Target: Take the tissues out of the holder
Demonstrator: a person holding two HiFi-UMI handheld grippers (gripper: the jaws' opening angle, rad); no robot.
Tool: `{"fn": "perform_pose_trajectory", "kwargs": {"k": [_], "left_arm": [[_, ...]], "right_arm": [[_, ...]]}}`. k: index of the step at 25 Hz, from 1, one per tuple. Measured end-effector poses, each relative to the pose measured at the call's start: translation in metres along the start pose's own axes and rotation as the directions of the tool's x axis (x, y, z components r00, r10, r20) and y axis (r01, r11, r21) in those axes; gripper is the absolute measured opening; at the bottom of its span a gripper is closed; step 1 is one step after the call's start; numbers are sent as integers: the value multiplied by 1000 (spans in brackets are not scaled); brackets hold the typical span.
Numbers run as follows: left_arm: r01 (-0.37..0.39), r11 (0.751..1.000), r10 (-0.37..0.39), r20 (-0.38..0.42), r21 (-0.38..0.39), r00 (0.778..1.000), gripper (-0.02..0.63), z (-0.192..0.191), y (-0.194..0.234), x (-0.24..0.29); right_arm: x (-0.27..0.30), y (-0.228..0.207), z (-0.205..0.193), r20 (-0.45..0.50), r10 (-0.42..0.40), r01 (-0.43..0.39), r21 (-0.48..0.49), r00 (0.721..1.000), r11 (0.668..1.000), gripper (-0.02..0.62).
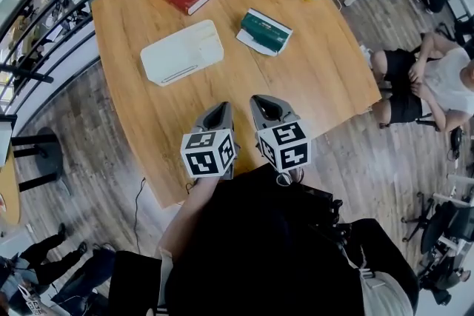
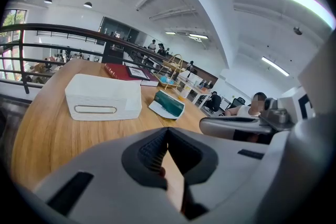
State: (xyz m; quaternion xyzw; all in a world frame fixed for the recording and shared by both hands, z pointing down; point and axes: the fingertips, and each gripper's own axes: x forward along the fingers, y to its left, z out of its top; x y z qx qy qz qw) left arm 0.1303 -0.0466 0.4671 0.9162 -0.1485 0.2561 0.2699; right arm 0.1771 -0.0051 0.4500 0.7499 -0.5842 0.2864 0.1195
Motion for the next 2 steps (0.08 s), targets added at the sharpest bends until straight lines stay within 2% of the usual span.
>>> {"fn": "perform_pose_trajectory", "kwargs": {"k": [2], "left_arm": [[0, 1000, 0, -1, 1, 1000, 12, -1, 0, -1]], "right_arm": [[0, 3, -2, -6, 5, -5, -1, 1000, 1000, 11]]}}
